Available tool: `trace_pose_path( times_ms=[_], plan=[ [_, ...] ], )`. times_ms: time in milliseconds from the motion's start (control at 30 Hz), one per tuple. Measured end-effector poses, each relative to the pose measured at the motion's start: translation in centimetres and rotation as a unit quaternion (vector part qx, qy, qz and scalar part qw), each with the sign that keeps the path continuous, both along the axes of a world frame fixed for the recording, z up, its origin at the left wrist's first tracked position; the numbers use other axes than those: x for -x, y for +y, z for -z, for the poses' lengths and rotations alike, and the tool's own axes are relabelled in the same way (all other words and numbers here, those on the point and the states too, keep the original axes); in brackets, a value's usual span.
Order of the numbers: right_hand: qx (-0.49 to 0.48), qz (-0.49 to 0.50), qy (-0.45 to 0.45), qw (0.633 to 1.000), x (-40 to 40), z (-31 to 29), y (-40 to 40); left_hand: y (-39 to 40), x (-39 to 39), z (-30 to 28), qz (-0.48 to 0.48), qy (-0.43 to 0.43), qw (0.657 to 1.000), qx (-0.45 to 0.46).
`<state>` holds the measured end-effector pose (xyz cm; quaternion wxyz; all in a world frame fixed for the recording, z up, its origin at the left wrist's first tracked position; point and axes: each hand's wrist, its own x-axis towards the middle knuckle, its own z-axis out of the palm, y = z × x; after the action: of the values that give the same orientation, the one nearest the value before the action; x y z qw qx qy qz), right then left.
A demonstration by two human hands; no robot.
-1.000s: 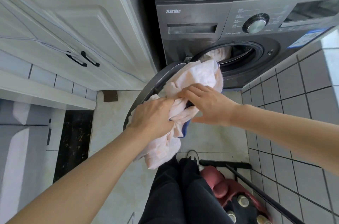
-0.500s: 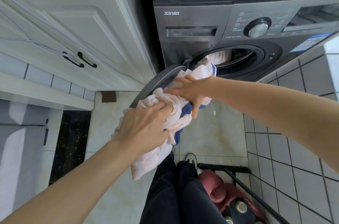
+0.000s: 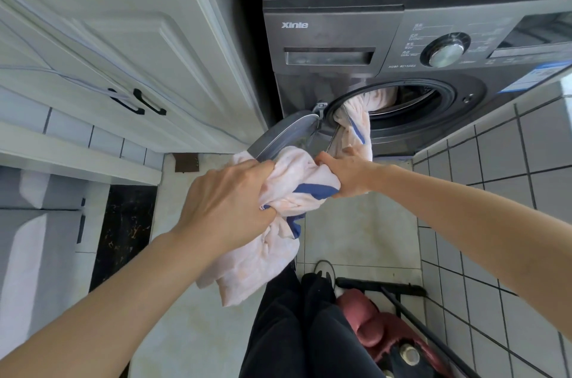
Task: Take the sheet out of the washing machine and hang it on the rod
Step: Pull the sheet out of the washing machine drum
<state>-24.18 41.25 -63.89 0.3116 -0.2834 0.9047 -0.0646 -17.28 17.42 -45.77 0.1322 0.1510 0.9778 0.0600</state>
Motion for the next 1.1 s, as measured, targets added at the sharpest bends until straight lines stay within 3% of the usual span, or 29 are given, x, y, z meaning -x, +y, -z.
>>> trace_pose_path(
  times_ms=[167, 267, 367, 533, 667, 800, 900, 1100],
  plan=[
    [-0.155, -0.044, 0.066, 0.985, -0.3, 0.0, 3.5, -2.0, 0.7, 0.2, -0.039, -0.131, 0.99, 0.03],
    [-0.247, 0.023, 0.083, 0.965, 0.5, 0.1, 6.4, -2.7, 0.2, 0.8, -0.052, -0.158, 0.985, 0.041],
    [-0.269, 0.044, 0.114, 0.955, 0.4, 0.5, 7.8, -2.0, -0.5, 1.8, -0.041, -0.159, 0.986, 0.035],
    [-0.137, -0.042, 0.235, 0.961, -1.8, -3.0, 4.0, 1.0, -1.0, 2.8, -0.014, -0.16, 0.986, 0.037],
    [0.019, 0.045, 0.144, 0.988, -3.6, -5.9, -0.6, 3.5, -1.6, 3.8, -0.003, -0.173, 0.984, 0.036],
    [0.209, 0.078, 0.189, 0.956, -5.0, -8.2, -2.8, 5.4, -1.8, 4.8, -0.019, -0.164, 0.986, -0.024],
    [0.246, 0.087, 0.164, 0.951, -5.9, -9.3, -3.1, 6.1, -1.6, 5.0, -0.053, -0.149, 0.985, -0.071],
    [0.263, 0.053, 0.083, 0.96, -7.1, -10.4, -1.7, 6.0, -1.6, 4.0, -0.021, -0.126, 0.991, -0.04]
  ],
)
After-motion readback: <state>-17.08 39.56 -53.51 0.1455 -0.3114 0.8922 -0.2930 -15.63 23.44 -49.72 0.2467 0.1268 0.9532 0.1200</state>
